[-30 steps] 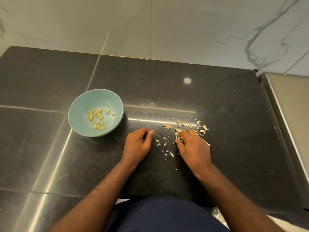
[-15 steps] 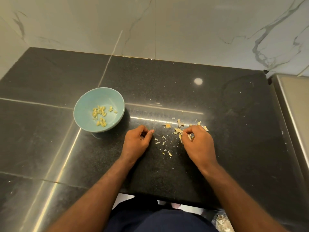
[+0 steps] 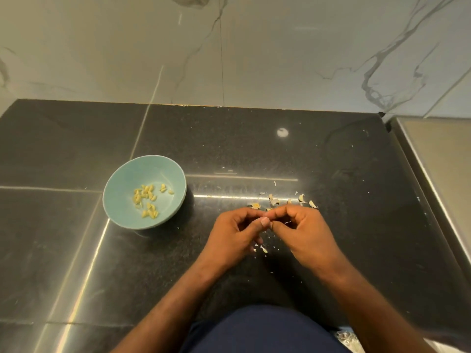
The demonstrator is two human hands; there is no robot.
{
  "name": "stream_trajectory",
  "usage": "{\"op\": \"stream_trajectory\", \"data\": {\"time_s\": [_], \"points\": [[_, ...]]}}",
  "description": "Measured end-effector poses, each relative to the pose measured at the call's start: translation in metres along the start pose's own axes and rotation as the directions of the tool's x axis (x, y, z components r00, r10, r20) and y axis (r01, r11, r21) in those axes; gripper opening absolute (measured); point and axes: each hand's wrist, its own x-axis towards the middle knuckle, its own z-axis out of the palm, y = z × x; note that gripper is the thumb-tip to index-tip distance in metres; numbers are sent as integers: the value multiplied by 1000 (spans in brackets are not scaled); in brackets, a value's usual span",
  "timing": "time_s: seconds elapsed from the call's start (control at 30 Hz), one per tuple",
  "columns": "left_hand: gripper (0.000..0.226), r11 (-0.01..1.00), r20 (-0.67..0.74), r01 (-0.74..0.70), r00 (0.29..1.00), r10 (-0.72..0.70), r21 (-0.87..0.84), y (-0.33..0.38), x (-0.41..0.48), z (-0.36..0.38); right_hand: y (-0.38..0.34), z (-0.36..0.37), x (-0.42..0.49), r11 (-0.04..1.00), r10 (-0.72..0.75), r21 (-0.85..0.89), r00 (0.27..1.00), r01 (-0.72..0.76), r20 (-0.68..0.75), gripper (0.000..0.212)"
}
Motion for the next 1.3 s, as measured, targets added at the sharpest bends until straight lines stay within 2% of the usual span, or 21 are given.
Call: {"op": "stream_trajectory", "data": {"time_s": [0.1,0.23,0.4,0.5,0.6,0.7,0.9,1.0,1.13,1.3], "points": [[9,998,-13,23,1000,-23,-59,5,-2,-6,-8,8,-3,998,-55,-40,995,51,-88,19],[9,999,2,23,1000,-23,-49,5,-7,-17,-12,23,-6,992,-120,-68,975,109,-188,16],[8,997,17,31,999,-30,-77,11,-10,-32,-9,33,-5,940,-286,-233,948,249,-142,11],[12,984,8,49,999,-48,-171,13,-8,-37,-5,37,-2,921,-318,-277,938,272,-136,7],[10,989,-18,11,1000,-14,-145,15,-7,-37,-7,39,-1,905,-352,-298,927,303,-127,13],[7,995,-57,-10,998,4,-100,15,-5,-35,-9,39,2,868,-430,-342,891,361,-149,19],[8,994,-88,-11,996,1,-110,19,-5,-35,-4,46,9,767,-587,-439,789,468,-184,14],[7,991,-121,-3,993,-14,-134,20,-5,-37,-8,49,13,826,-536,-341,814,450,-224,12],[8,981,-135,19,990,-46,-195,21,-6,-38,-16,54,9,945,-327,-83,914,316,-240,5],[7,983,-132,36,989,-61,-182,20,-7,-38,-22,56,3,977,-107,157,972,142,-210,3]]}}
